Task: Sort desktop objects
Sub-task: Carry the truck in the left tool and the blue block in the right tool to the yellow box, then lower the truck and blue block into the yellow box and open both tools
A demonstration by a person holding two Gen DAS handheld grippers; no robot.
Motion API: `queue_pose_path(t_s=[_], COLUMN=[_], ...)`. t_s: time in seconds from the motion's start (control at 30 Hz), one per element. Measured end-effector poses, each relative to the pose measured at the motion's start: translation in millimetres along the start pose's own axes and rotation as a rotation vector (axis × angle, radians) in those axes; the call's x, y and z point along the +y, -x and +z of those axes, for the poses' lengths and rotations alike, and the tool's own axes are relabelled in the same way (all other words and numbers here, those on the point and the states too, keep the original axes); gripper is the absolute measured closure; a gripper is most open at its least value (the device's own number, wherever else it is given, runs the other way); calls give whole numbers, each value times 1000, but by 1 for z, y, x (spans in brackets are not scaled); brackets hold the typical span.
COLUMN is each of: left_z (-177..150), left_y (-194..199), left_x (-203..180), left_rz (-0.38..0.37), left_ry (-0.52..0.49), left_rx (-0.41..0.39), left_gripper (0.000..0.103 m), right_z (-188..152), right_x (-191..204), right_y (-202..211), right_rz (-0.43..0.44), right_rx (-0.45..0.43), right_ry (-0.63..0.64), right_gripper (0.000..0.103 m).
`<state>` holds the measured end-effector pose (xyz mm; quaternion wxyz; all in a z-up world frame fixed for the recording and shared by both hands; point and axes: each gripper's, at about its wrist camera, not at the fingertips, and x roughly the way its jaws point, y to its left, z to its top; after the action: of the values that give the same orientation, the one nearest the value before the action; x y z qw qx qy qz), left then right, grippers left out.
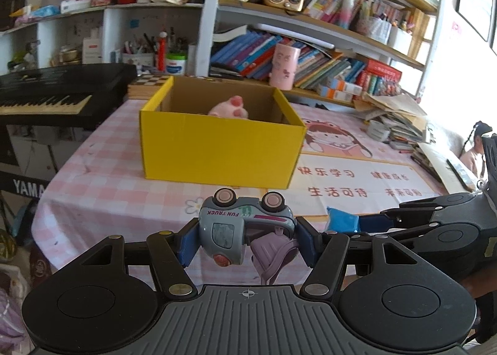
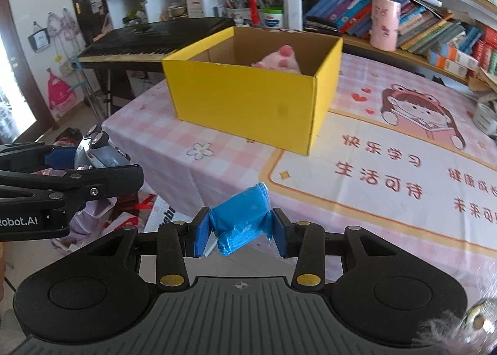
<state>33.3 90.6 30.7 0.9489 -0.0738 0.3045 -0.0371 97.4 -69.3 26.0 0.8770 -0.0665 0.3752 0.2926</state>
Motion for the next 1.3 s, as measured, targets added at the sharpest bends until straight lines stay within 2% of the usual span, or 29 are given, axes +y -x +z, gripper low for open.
queue_pose_path(t_s=[0.33, 0.53, 0.9, 1.0, 1.17, 1.3], left_z=[11, 32, 97, 109, 127, 140], left_y=[-12, -22, -61, -81, -114, -143], left_x=[7, 8, 12, 16, 23, 28], left_rz=[25, 42, 87, 104, 137, 157], left_ry=[2, -13, -44, -31, -20, -36], left_rx=[2, -33, -134, -136, -120, -88], left_gripper=[40, 40, 40, 40, 40, 40], right_z=[13, 31, 110, 132, 158, 170], right_x=[1, -4, -27, -36, -47, -51], right_y=[-15, -22, -39, -52, -87, -119], right_rz=[33, 49, 84, 78, 57, 77], right_rx=[2, -33, -194, -217, -186, -122], right_ry=[20, 31, 100, 133, 230, 306], right_gripper=[65, 65, 65, 65, 65, 65])
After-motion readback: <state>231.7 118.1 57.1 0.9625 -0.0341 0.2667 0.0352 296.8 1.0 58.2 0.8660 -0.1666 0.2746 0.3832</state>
